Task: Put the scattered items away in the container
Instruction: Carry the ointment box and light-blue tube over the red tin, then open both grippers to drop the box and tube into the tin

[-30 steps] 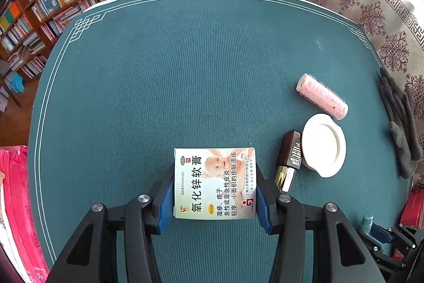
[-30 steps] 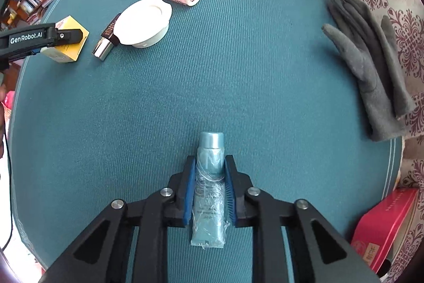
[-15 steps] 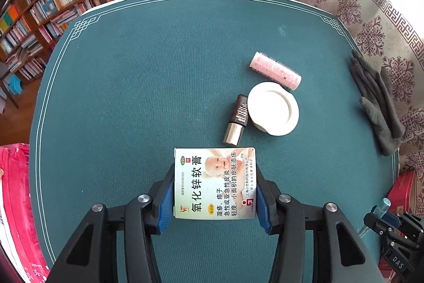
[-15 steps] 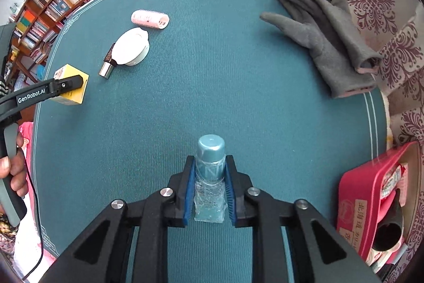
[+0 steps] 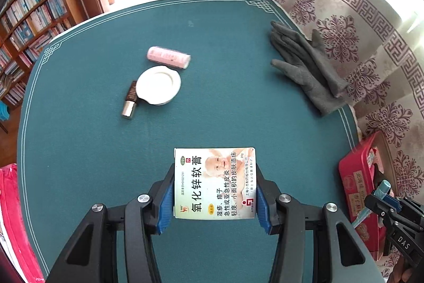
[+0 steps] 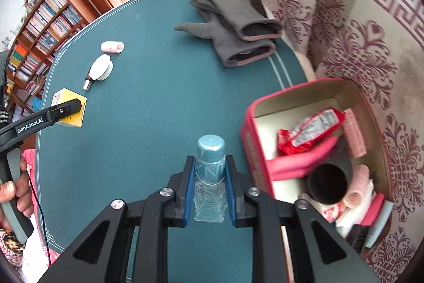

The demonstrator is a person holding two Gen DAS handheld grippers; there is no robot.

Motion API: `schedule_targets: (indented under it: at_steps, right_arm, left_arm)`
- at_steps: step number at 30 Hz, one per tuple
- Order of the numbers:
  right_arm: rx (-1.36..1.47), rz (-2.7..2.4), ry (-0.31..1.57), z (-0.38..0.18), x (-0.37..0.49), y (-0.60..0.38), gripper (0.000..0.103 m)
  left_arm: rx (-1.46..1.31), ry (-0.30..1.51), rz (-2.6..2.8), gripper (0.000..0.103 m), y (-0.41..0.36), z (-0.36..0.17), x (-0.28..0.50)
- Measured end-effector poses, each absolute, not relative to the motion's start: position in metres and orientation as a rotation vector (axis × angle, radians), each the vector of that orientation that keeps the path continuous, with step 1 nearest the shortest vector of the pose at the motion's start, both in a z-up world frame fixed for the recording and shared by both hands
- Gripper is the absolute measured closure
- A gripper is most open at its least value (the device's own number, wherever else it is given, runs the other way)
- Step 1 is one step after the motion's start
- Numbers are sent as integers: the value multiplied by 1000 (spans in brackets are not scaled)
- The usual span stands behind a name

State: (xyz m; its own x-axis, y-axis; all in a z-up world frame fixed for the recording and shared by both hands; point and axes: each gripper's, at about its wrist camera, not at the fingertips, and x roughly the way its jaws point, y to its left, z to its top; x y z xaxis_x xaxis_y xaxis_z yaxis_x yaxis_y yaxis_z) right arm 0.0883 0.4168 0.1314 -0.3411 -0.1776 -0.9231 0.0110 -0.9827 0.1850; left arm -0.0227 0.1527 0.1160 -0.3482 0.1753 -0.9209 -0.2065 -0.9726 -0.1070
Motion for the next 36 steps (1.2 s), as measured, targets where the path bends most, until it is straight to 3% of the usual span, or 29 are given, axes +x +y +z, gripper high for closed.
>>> schedule_targets:
  at_steps: [5, 10, 14, 26, 29, 31, 32, 36]
  right_arm:
    - [1713, -2504, -348, 139, 112, 462, 80]
    - [1627, -2602, -266, 161, 137, 483, 80]
    - [1613, -2634, -312, 167, 151, 511, 80]
    - [1661, -2509, -409, 147, 174, 550, 81]
    - [1655, -2485, -403, 145, 172, 551, 81]
    - [1661, -2476, -410, 143, 171, 553, 81]
    - [1670, -2469, -412, 142, 171, 554, 80]
    - [1695, -2449, -424, 138, 171, 557, 73]
  left_arm:
    - [-1562, 120, 2322, 51, 219, 130, 6]
    - [-1477, 202, 2245, 51, 285, 146, 29]
    - [-1422, 260, 2190, 51, 328, 156, 46]
    - [-1372, 347, 2104, 50, 402, 156, 78]
    - [-1396, 366, 2098, 48, 409, 152, 81]
    - [-1416, 364, 2104, 29, 410, 150, 81]
    - [-1411, 355, 2117, 26, 408, 151, 81]
    - [-1414, 336, 2138, 26, 404, 152, 78]
